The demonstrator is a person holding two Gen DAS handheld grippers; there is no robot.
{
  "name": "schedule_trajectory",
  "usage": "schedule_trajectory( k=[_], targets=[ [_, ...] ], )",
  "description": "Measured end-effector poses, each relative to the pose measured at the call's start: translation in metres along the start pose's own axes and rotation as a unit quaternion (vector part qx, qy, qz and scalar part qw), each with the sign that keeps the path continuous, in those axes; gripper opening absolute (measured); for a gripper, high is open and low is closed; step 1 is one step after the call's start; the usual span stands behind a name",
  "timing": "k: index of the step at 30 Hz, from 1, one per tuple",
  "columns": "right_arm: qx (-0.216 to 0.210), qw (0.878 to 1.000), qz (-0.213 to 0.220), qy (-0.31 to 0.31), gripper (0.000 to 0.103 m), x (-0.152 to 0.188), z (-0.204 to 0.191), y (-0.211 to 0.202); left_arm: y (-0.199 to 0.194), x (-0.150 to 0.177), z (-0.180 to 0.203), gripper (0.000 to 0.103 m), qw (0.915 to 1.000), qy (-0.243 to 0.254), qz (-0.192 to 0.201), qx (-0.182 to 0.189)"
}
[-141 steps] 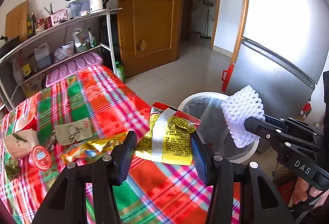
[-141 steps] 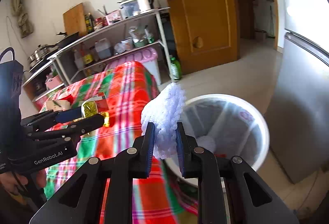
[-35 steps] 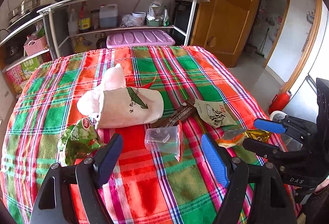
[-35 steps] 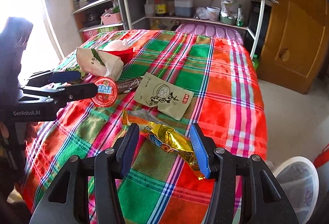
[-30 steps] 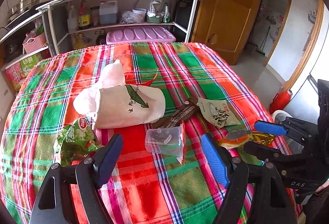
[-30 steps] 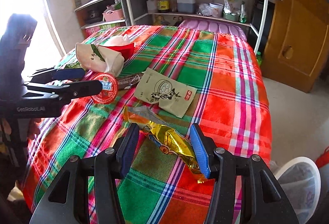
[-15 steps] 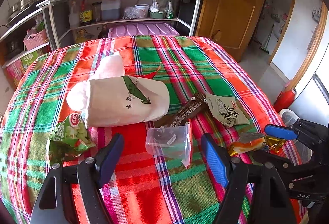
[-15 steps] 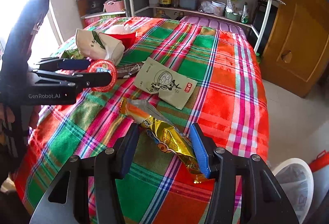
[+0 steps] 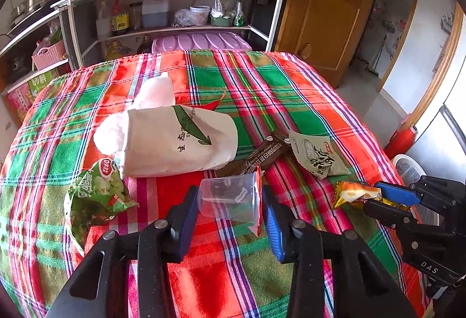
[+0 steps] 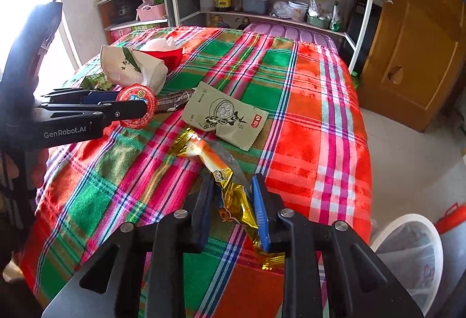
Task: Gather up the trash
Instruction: 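Grasp the clear plastic cup with the left tool while the right tool lifts the gold wrapper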
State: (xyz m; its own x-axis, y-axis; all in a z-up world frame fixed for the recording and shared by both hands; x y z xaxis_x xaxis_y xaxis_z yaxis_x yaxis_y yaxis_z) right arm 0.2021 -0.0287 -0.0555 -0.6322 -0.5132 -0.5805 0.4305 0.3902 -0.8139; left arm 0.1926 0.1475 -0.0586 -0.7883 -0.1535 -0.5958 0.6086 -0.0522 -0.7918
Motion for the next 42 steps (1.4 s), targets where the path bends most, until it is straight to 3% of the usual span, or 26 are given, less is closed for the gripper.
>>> schedule_trajectory(
  k=[3, 11, 28, 38, 42],
  targets=[
    [-0.003, 1.0, 0.001, 0.003, 0.014, 0.003, -0.002, -0.002, -0.004, 0.0, 0.0, 0.042, 1.0, 0.001, 0.004, 0.0],
    [-0.001, 1.0, 0.011, 0.014, 0.008, 0.01, -0.004, -0.011, -0.014, 0.004, 0.007, 0.041, 0.9999, 0.009, 0.012, 0.001],
    [0.007, 0.997, 0.057, 0.056, 0.007, 0.023, 0.001, -0.053, -0.045, 0.012, 0.039, 0.042, 0.9984, 0.035, 0.034, 0.028],
    [0.051, 0.99, 0.086, 0.101, 0.007, 0.041, 0.021, -0.089, -0.061, 0.014, 0.081, 0.042, 0.9952, 0.076, 0.058, 0.019],
    [0.068, 0.986, 0.096, 0.12, 0.007, 0.052, 0.032, -0.105, -0.063, 0.013, 0.101, 0.042, 0.9939, 0.085, 0.058, 0.04]
  ],
)
Point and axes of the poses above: each gripper's, at about its wrist camera, not at the fingertips, and y roughly the way its jaws point, z to its right, x to its underside, the point moved 2 cm from there along y, roughly the way its jaws point, and after that the axes turned 3 degrees about -z, right-handed, at the moved point
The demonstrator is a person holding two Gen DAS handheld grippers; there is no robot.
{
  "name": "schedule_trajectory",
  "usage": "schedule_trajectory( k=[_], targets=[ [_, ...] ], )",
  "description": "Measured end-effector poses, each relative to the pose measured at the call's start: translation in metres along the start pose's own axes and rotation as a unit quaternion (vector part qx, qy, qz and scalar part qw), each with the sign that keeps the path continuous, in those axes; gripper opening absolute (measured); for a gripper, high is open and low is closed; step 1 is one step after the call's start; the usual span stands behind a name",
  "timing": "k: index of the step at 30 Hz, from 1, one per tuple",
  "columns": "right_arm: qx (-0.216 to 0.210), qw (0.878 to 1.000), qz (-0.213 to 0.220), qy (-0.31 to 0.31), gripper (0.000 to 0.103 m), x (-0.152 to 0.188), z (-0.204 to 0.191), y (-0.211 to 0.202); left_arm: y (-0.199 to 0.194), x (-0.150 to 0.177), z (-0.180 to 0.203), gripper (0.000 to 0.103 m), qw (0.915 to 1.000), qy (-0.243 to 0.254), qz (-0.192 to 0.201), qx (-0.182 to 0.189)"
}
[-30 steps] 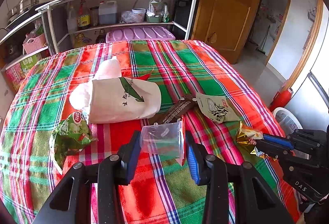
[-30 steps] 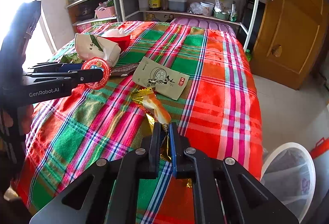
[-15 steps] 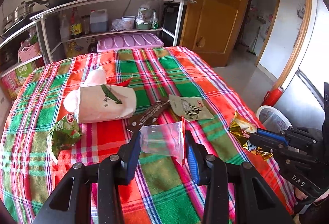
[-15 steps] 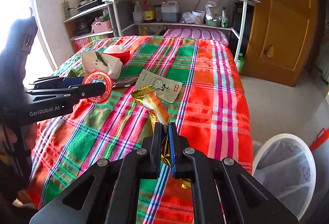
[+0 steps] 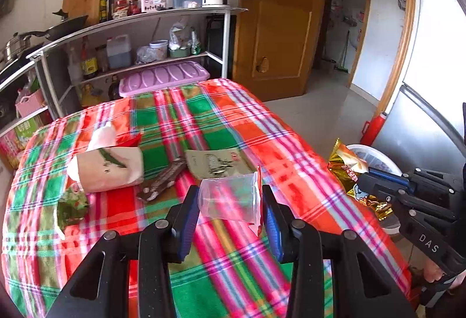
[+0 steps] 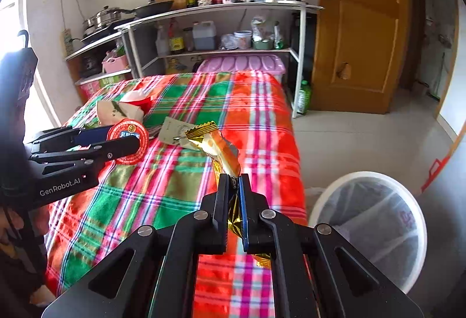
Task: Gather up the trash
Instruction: 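Carry the cup over the white bin and open the left tool while the right tool drops the gold wrapper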
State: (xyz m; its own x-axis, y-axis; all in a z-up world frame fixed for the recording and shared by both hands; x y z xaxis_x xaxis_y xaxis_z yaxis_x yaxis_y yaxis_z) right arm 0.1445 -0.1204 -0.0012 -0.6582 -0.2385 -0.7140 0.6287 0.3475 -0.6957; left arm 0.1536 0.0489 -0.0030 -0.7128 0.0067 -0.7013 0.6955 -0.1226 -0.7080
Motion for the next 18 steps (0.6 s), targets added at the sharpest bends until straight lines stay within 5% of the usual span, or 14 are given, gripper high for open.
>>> schedule_trajectory(
  k=[18],
  targets=[
    [0.097, 0.991, 0.023, 0.086, 0.007, 0.031, 0.091, -0.059, 0.021, -0.014, 0.114, 0.042, 0.9944, 0.082, -0.007, 0.066]
  ],
)
Point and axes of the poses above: each gripper's, at about its wrist camera, not at the fingertips, and y roughly the way its jaws point, z to its right, x to its underside, the point moved 2 cm from there along y, roughly the way its jaws point, and after that the axes turned 3 degrees about -z, right-handed, at the moved point
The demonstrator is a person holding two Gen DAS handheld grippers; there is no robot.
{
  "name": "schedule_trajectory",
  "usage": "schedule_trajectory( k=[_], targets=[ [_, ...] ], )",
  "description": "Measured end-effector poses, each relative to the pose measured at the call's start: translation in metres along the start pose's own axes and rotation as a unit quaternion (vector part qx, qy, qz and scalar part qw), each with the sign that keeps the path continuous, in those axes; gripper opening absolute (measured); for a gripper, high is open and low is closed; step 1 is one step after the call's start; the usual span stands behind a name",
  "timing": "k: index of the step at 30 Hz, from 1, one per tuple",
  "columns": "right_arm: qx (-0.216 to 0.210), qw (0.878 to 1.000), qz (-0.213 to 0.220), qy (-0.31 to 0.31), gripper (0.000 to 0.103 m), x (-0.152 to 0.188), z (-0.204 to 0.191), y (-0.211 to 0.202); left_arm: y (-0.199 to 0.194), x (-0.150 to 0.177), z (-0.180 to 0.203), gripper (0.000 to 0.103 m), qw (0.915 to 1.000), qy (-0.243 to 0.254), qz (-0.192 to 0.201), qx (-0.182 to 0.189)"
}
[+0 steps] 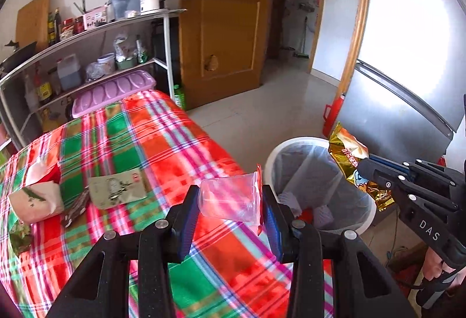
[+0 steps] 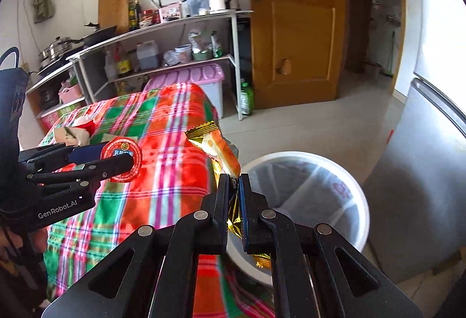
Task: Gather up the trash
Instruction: 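Carry the cup over the white bin and open the left tool while the right tool drops the gold wrapper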
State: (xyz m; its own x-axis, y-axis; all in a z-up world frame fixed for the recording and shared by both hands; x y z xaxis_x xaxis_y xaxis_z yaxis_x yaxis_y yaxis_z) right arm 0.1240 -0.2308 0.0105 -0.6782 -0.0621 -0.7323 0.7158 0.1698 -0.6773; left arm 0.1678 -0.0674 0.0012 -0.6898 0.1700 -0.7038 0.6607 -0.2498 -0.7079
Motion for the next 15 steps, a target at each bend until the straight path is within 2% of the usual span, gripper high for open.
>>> schedule_trajectory(
  k=[7, 15],
  targets=[
    [0.024, 0.999, 0.0, 0.027, 0.007, 0.007, 0.033, -0.006, 0.013, -0.009, 0.032, 0.042, 0.9996, 0.025, -0.004, 0.016],
    [0.068, 0.996, -0.024, 0.046, 0.007, 0.02, 0.068, 0.004, 0.049, -0.016, 0.063, 0.042, 0.9984, 0.04, -0.028, 0.029]
  ],
)
Point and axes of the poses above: each gripper's, at about its wrist camera, not at the fingertips, and y roughly the way its jaws point, z to its right, x to its underside, the point moved 2 cm from there along y, roughly the way its jaws point, and after that the axes turned 3 degrees about -z, right-handed, at the moved point
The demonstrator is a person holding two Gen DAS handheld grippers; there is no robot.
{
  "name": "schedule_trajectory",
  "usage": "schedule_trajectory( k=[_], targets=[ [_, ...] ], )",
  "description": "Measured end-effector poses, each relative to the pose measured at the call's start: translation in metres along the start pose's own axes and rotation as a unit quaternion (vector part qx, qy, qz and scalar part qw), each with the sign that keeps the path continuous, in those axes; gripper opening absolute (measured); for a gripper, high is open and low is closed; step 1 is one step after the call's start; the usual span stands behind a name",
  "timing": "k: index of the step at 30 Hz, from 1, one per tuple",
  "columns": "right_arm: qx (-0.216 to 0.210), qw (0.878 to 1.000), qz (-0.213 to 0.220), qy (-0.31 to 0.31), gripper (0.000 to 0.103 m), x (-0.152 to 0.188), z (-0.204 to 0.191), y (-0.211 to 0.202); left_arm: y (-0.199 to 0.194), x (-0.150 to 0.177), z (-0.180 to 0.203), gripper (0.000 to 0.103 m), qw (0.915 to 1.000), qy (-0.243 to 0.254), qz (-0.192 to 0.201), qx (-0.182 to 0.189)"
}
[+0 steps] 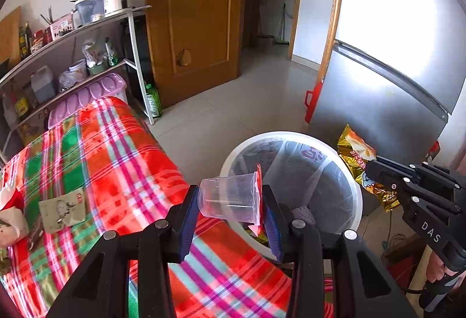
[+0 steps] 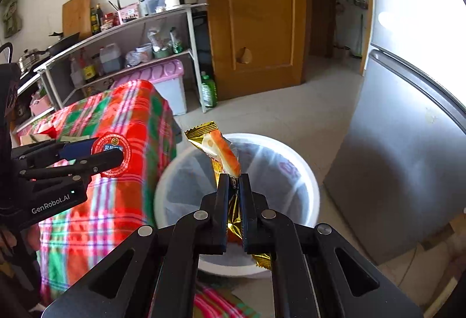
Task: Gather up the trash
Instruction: 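Carry the cup over the white bin and open the left tool while the right tool drops the gold wrapper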
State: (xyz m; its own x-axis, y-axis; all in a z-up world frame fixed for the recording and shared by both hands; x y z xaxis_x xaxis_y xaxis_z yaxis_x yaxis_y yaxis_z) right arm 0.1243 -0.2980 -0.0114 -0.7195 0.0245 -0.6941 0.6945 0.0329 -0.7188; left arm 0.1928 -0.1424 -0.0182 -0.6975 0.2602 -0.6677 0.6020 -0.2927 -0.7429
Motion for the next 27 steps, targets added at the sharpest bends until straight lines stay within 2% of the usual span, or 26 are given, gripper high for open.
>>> schedule_trajectory(
  k=[3, 6, 12, 15, 17, 19, 20, 21, 23, 27],
  targets=[
    [0.005, 1.0, -0.01, 0.006, 0.007, 0.004, 0.01, 0.008, 0.013, 0.0, 0.01, 0.042, 0.9999, -0.002, -0.013, 0.009],
    [0.016, 1.0, -0.024, 0.005, 0.007, 0.008, 0.018, 0.021, 0.021, -0.002, 0.018, 0.042, 0.9999, 0.01, -0.013, 0.0],
    [0.024, 0.999, -0.045, 0.004, 0.007, 0.012, 0.027, 0.041, 0.043, -0.004, 0.02, 0.042, 0.9986, -0.014, -0.044, 0.027],
    [0.029, 0.998, -0.05, 0.006, 0.01, 0.012, 0.031, 0.047, 0.049, -0.002, 0.026, 0.043, 0.999, 0.003, -0.044, 0.012],
    [0.03, 0.998, -0.054, 0.009, 0.012, 0.012, 0.034, 0.051, 0.054, -0.001, 0.028, 0.046, 0.9985, -0.001, -0.051, 0.019],
    [0.032, 0.998, -0.055, 0.011, 0.013, 0.012, 0.036, 0.053, 0.057, -0.001, 0.027, 0.053, 0.9982, -0.006, -0.056, 0.02],
    [0.03, 0.998, -0.057, 0.011, 0.017, 0.012, 0.037, 0.054, 0.058, -0.001, 0.027, 0.055, 0.9982, -0.006, -0.056, 0.02],
    [0.032, 0.998, -0.059, 0.012, 0.026, 0.012, 0.037, 0.055, 0.059, 0.0, 0.028, 0.057, 0.9981, -0.007, -0.057, 0.019],
    [0.031, 0.998, -0.06, 0.011, 0.037, 0.014, 0.036, 0.055, 0.059, 0.0, 0.026, 0.058, 0.9981, -0.01, -0.057, 0.019],
    [0.026, 0.998, -0.062, 0.017, 0.04, 0.015, 0.037, 0.055, 0.058, 0.0, 0.026, 0.058, 0.9982, -0.009, -0.057, 0.018]
  ],
)
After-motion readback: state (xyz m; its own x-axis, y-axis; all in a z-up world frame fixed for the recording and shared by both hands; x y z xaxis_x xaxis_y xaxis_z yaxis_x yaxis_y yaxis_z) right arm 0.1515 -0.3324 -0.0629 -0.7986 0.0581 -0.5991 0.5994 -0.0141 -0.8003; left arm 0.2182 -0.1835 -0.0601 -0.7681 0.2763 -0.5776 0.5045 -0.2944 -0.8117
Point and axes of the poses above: each gripper's, at about its wrist camera, not at the fingertips, and y roughly the way its jaws point, z to its right, x to its underside, the point moved 2 cm from there along y, roughly the way its jaws point, and after that the axes turned 3 degrees about -z, right-handed, at the moved point
